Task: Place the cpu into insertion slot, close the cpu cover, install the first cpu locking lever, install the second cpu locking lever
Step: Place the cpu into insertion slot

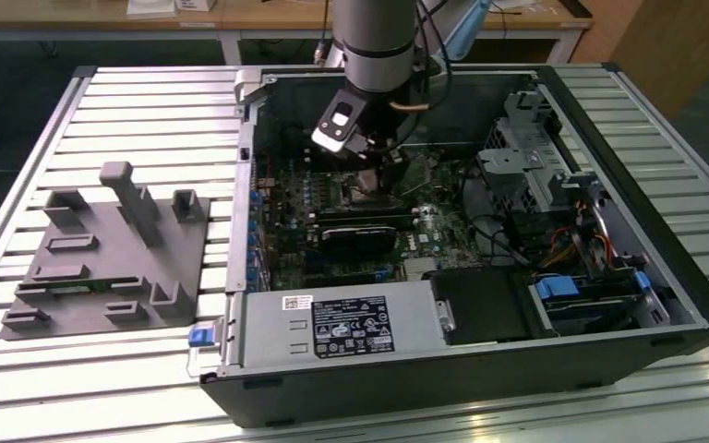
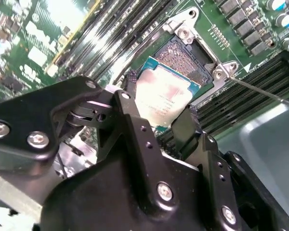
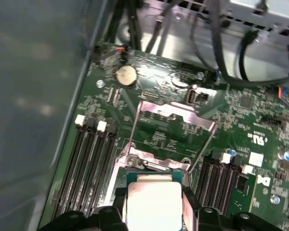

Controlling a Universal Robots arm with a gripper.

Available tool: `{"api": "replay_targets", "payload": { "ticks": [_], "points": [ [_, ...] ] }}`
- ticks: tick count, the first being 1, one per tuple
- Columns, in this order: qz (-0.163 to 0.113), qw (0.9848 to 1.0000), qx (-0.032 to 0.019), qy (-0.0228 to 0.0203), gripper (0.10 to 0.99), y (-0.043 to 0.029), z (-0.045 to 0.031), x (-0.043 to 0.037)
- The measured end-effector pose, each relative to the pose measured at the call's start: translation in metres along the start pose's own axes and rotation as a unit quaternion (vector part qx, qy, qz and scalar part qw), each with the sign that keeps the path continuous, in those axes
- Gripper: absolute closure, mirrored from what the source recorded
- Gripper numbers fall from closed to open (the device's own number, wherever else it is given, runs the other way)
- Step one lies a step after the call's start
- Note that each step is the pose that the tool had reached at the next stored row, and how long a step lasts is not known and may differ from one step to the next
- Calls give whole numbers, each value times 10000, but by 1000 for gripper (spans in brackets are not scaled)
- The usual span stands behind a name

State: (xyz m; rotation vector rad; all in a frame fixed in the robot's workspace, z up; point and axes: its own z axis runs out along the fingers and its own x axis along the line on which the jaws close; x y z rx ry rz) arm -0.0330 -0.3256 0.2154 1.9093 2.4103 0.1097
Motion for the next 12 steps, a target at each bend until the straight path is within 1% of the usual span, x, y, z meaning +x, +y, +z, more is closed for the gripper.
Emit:
{"api": "replay_targets", "payload": {
  "ticks": [3, 6, 8, 10, 12],
  "points": [
    [240, 9997, 2, -23, 549, -3, 10, 1],
    [415, 9991, 3, -40, 549, -9, 18, 3],
    [462, 9989, 12, -43, 549, -14, 32, 4],
    [478, 9988, 34, -41, 549, -19, 51, 5],
    [588, 9983, 36, -50, 549, -21, 61, 6]
  ]
}}
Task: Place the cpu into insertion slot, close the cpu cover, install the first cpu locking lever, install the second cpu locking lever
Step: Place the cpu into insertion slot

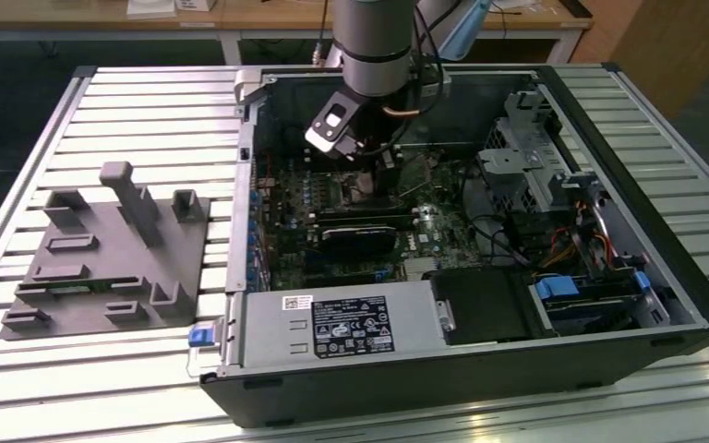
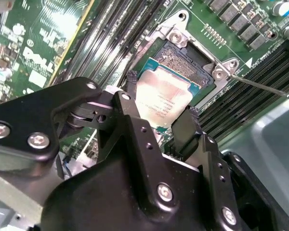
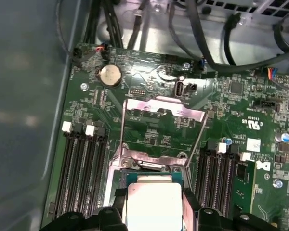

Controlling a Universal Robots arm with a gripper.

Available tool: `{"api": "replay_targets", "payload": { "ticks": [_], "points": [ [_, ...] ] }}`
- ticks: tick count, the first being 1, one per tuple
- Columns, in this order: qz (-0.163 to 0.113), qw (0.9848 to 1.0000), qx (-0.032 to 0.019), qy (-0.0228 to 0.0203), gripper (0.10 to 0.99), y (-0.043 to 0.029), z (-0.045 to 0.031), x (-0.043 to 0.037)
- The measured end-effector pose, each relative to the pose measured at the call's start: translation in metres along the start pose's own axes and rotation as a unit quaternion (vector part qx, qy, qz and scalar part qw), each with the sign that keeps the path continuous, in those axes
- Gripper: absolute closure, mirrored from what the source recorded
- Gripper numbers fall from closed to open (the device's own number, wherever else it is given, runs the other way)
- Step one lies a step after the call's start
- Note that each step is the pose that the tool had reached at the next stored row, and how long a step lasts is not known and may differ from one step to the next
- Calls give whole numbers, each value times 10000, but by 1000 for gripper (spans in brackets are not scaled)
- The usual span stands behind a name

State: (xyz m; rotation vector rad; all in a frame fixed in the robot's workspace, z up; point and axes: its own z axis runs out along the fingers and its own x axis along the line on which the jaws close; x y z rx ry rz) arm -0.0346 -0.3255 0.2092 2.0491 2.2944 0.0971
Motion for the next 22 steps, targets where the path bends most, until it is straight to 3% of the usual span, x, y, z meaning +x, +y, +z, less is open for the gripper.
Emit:
{"api": "replay_targets", "payload": {
  "ticks": [5, 13, 19, 22],
  "points": [
    [371, 9993, 2, -33, 549, -11, 19, 2],
    [483, 9988, 2, -43, 549, -41, 56, 65],
    [723, 9974, 4, -64, 549, -51, 86, 72],
    [725, 9974, 3, -65, 549, -66, 103, 76]
  ]
}}
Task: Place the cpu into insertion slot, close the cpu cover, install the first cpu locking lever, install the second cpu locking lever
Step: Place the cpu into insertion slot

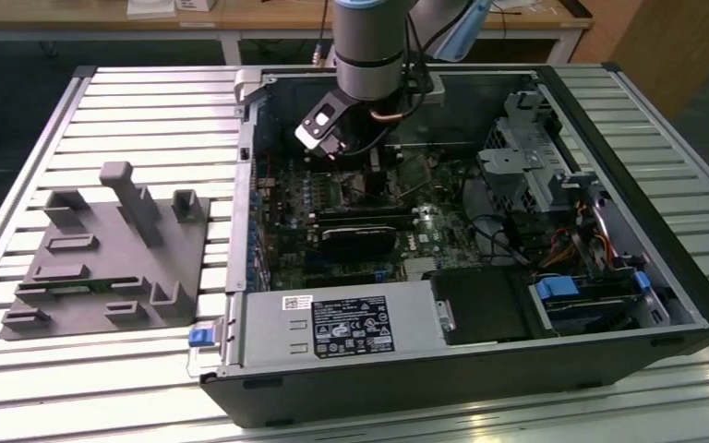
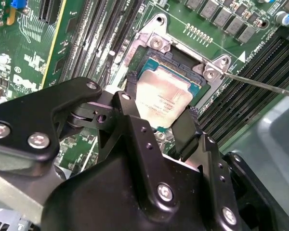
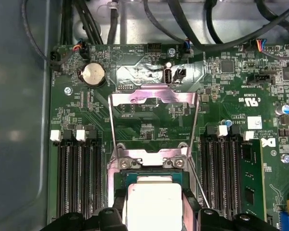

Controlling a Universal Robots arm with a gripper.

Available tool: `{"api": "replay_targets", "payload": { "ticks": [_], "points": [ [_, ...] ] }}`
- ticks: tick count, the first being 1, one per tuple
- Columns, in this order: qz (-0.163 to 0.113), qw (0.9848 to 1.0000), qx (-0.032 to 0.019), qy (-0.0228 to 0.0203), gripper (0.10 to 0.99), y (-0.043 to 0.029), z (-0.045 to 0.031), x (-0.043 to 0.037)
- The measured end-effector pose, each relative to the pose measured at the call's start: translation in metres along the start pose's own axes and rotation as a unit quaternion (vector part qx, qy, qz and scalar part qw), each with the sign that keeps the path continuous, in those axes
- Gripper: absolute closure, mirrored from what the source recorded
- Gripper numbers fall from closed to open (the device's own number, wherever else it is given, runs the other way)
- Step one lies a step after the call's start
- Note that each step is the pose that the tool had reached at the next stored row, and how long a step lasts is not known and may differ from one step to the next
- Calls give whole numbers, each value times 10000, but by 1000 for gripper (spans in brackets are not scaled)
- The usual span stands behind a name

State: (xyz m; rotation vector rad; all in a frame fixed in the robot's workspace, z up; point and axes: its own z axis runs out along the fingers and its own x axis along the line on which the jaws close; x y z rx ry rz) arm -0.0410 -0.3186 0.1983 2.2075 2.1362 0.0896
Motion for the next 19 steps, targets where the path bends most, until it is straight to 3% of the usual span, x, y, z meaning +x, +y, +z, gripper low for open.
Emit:
{"api": "replay_targets", "payload": {
  "ticks": [7, 19],
  "points": [
    [-214, 9998, -1, 20, 549, -10, 23, 0],
    [-215, 9998, 1, 17, 549, -28, 62, 6]
  ]
}}
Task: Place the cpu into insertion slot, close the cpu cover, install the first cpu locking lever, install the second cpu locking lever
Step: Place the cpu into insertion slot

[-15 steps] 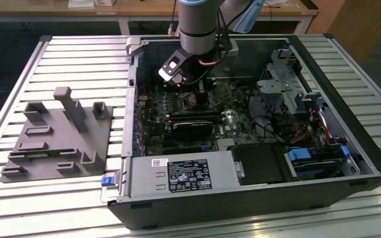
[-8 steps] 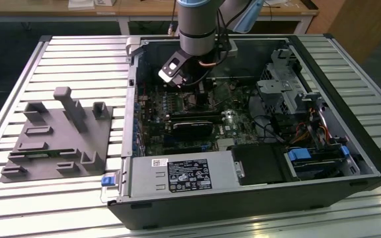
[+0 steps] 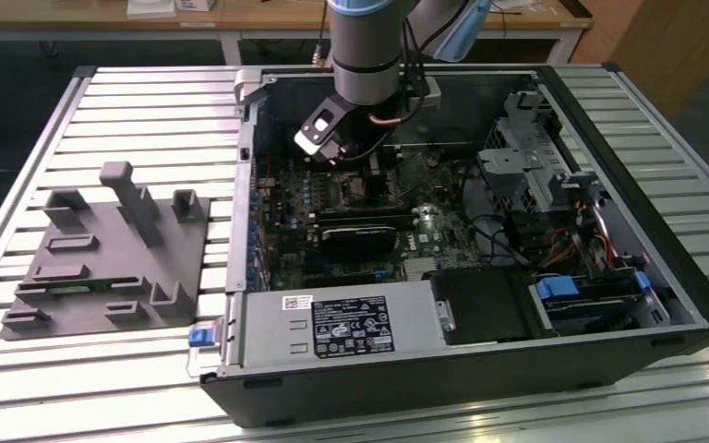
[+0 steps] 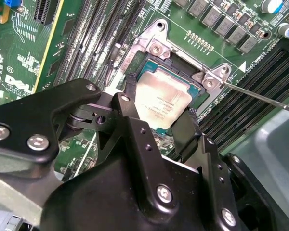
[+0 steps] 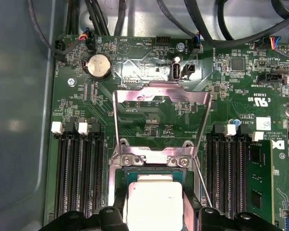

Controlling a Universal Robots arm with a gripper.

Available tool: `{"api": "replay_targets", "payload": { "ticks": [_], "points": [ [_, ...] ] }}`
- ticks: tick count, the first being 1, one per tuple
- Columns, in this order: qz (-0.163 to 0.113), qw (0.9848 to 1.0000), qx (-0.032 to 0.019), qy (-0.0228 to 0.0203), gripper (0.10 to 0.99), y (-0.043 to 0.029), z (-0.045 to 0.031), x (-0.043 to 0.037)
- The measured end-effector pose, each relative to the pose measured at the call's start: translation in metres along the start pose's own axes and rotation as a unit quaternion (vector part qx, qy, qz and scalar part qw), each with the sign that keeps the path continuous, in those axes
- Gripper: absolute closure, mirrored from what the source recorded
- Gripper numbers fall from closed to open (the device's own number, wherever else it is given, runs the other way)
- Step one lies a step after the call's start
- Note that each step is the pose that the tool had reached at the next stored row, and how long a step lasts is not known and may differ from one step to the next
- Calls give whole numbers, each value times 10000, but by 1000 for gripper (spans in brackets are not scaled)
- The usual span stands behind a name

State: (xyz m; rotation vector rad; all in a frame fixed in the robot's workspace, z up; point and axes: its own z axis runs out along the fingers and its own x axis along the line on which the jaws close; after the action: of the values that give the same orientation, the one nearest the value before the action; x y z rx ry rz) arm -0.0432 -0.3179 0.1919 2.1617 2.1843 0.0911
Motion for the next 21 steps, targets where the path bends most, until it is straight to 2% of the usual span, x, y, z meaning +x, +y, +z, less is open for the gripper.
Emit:
{"api": "replay_targets", "payload": {
  "ticks": [8, 10, 11, 15, 21],
  "points": [
    [1, 10000, -3, 5, 549, -1, 5, 2],
    [1, 10000, -4, 6, 537, -1, 7, 3],
    [1, 10000, -4, 5, 475, -1, 7, 2],
    [1, 10000, -1, 2, 475, -1, 4, 1],
    [1, 10000, -2, 2, 475, 5, -69, 1]
  ]
}}
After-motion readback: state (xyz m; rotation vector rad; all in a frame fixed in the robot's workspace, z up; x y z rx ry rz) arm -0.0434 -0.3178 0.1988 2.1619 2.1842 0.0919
